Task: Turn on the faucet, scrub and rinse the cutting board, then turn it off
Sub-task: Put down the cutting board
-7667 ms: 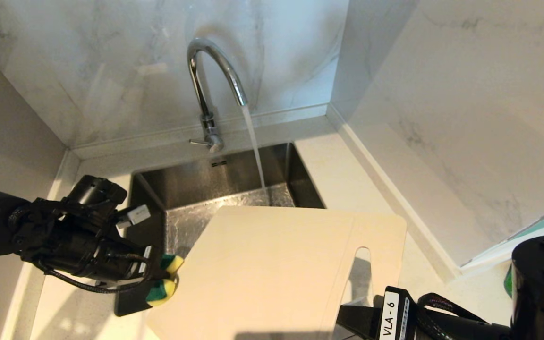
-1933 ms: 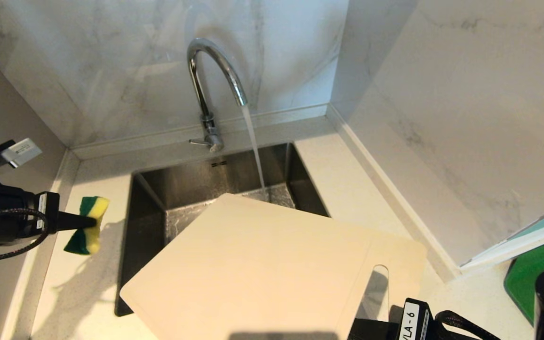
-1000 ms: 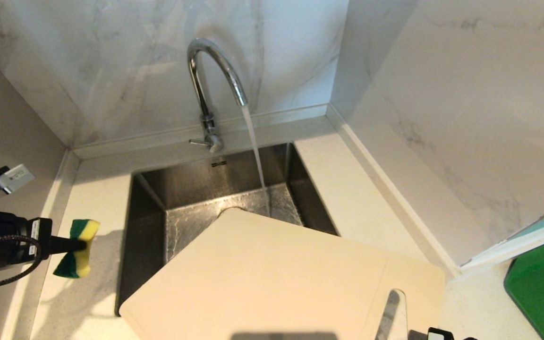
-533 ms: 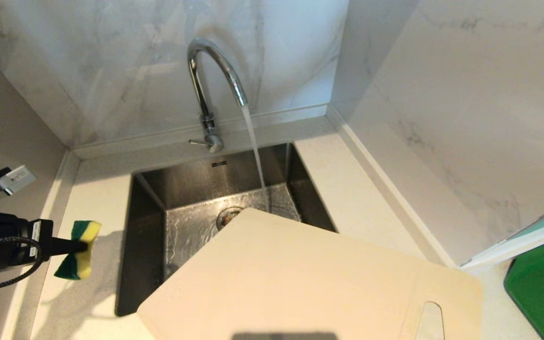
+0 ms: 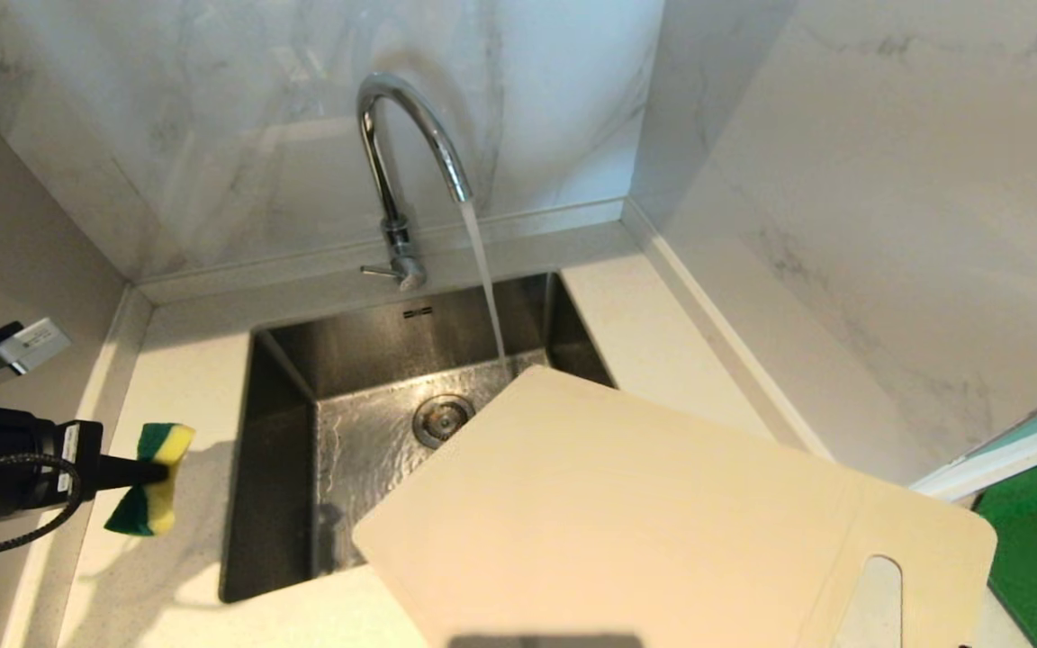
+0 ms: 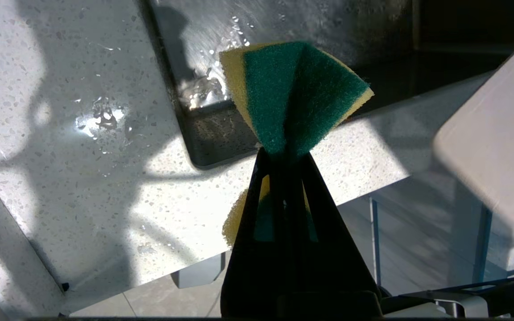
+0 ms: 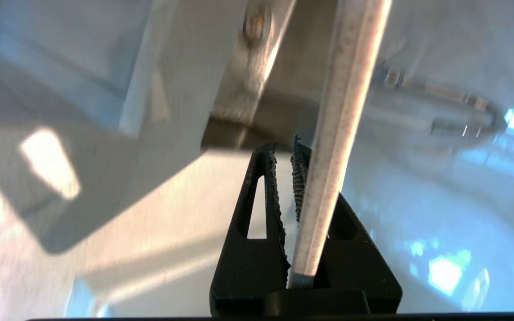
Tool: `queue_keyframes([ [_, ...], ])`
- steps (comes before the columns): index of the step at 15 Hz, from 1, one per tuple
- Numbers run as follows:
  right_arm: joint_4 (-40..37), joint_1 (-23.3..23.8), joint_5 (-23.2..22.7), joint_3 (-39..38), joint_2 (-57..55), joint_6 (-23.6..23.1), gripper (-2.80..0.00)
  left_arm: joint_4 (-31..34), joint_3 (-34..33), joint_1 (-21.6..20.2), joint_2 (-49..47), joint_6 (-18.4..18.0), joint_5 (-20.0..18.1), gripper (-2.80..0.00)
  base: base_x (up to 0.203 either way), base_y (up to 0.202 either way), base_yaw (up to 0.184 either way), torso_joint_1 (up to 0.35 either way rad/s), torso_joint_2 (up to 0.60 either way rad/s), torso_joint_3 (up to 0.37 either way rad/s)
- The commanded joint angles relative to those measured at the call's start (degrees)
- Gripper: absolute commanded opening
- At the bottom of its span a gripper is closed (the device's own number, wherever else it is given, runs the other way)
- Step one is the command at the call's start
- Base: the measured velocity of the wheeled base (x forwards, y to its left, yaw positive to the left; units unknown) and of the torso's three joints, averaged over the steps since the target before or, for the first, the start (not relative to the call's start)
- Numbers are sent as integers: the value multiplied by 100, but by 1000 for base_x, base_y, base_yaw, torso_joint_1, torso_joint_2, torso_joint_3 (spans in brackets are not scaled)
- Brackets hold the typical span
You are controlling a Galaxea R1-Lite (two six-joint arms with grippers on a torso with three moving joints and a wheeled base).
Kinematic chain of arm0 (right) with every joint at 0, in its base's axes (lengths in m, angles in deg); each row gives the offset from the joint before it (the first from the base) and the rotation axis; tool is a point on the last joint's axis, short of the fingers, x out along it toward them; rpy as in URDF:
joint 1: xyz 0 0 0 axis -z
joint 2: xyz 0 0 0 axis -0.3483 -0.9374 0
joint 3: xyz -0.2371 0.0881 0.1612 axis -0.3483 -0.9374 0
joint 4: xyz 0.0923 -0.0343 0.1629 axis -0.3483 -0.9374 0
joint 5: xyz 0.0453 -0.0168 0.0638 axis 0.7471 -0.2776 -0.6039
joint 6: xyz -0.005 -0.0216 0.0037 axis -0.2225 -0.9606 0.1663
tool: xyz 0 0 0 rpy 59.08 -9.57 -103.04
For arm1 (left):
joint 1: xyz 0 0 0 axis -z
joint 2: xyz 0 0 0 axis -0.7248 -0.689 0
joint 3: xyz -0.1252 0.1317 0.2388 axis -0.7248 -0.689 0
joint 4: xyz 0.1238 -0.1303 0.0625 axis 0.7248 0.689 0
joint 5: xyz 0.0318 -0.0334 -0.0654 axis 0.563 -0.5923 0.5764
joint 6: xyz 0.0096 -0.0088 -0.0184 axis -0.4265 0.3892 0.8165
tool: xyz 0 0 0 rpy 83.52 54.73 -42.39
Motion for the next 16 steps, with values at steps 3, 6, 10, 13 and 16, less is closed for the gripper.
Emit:
queue_keyframes([
  [3,-25,6,1177,-19,359,-75,-280,7,-55,-1,-22,19,-9,-280,0,0,0,0,0,0],
  [6,-401,69,1501,-14,597,-45,-280,-1,-91,-1,-40,19,-9,-280,0,0,0,0,0,0],
  [10,-958,991,1497,-31,879,214,-280,-13,-150,-1,-40,28,-9,-280,0,0,0,0,0,0],
  [13,-1095,1447,1473,-90,864,522,-280,-186,-256,-1,-40,45,-8,-280,0,0,0,0,0,0],
  [16,-1069,1535,1413,-75,628,1088,-280,-204,-285,-1,-40,46,-9,-280,0,0,0,0,0,0],
])
